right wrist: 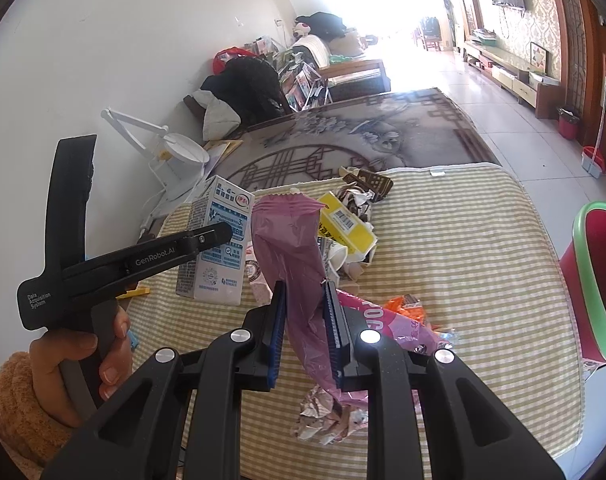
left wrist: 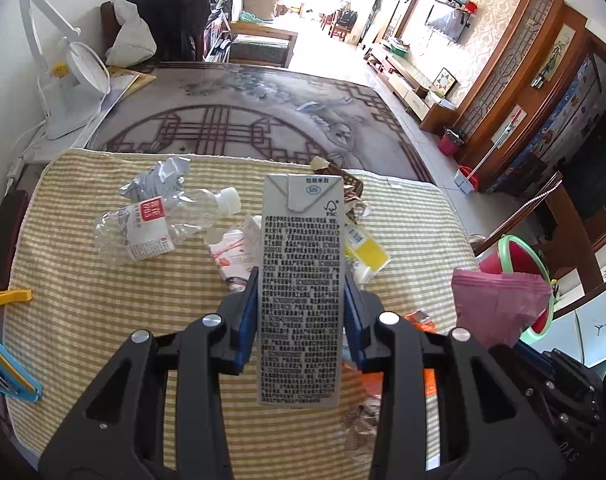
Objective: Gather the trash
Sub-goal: 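Carry the pink wrapper into the red bucket with the right tool while the left carries the carton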
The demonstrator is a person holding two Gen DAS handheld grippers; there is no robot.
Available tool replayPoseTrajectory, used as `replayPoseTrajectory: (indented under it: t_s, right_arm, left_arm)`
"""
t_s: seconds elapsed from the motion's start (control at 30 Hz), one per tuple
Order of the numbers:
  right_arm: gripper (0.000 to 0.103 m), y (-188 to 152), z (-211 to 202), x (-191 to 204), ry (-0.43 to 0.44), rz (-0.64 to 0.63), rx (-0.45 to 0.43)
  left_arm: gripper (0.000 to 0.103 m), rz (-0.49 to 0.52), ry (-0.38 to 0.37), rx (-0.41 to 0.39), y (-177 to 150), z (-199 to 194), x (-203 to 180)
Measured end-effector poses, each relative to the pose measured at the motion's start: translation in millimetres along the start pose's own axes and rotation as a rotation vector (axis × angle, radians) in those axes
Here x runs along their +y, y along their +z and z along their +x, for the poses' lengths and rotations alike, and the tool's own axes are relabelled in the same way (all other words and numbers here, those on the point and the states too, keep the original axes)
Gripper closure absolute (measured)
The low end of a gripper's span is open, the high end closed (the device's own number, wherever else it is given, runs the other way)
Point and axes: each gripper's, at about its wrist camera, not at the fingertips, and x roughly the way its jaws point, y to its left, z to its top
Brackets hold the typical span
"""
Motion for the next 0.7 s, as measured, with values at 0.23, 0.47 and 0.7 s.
replayPoseTrajectory:
  t_s: [0.23,0.47,0.7]
  right_arm:
    - [0.085,8,-14,-24,0.012,-0.015,-0.015]
    - [0.085,17,-30,-55,0.032,-0.033,-0.028]
    - [0.085,18,-41,-88,0.058,-0.018,-0.028]
  left_arm:
    - [0.067,0.003,0.001,-0.021,2,1,-31]
    - [0.067,0.001,0.017,-0.049,1,2,-69]
    - [0.067,0.022,0.045,-0.049,-6,5,-106]
